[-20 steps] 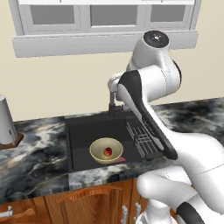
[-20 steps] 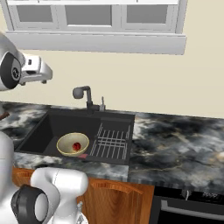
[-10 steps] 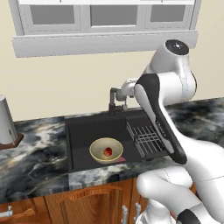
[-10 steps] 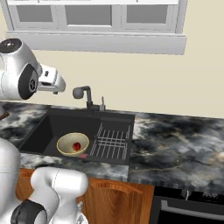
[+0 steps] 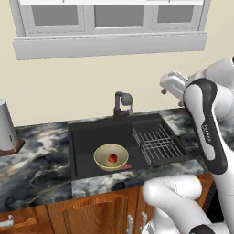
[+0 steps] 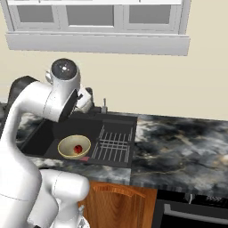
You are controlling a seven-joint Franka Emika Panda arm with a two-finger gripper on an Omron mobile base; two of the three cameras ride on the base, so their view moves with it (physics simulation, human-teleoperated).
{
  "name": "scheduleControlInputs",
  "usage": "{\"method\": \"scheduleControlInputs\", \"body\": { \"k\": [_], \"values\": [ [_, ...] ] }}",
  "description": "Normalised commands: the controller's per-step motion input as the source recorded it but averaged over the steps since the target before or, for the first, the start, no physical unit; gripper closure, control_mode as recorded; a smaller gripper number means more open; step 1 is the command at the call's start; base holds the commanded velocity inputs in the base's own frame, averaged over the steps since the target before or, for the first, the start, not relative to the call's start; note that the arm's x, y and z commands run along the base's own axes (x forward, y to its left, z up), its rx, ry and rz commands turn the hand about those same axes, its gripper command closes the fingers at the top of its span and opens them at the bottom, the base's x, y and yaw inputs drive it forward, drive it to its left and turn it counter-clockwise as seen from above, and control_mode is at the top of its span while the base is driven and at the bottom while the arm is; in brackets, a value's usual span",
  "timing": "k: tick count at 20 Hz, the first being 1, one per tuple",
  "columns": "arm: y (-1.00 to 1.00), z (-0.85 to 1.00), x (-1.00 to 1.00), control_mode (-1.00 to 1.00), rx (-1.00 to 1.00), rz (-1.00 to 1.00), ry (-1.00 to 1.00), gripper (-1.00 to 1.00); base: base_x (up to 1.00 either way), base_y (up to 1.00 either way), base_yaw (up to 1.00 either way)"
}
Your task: Pick the peach from the cabinet and place it in the bowl. Then pick the bowl and place it in the sink. Then turn on the sink facuet.
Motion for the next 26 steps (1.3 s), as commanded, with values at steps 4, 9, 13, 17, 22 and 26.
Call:
{"method": "scheduleControlInputs", "body": {
  "k": [4,9,13,17,22,26],
  "values": [
    [-0.39,-0.49,0.11,-1.0,0.64,-0.45,0.12,-1.0,0.0,0.0,0.0],
    [-0.08,-0.64,0.29,-1.0,0.7,-0.52,0.01,-1.0,0.0,0.0,0.0],
    [-0.11,-0.43,0.37,-1.0,0.72,-0.38,0.01,-1.0,0.0,0.0,0.0],
    [-0.39,-0.21,0.37,-1.0,0.72,-0.18,0.05,-1.0,0.0,0.0,0.0],
    [-0.57,-0.16,0.66,-1.0,0.64,-0.01,0.21,-1.0,0.0,0.0,0.0],
    [-0.49,-0.12,0.77,-1.0,0.62,0.11,0.23,-1.0,0.0,0.0,0.0]
  ]
}}
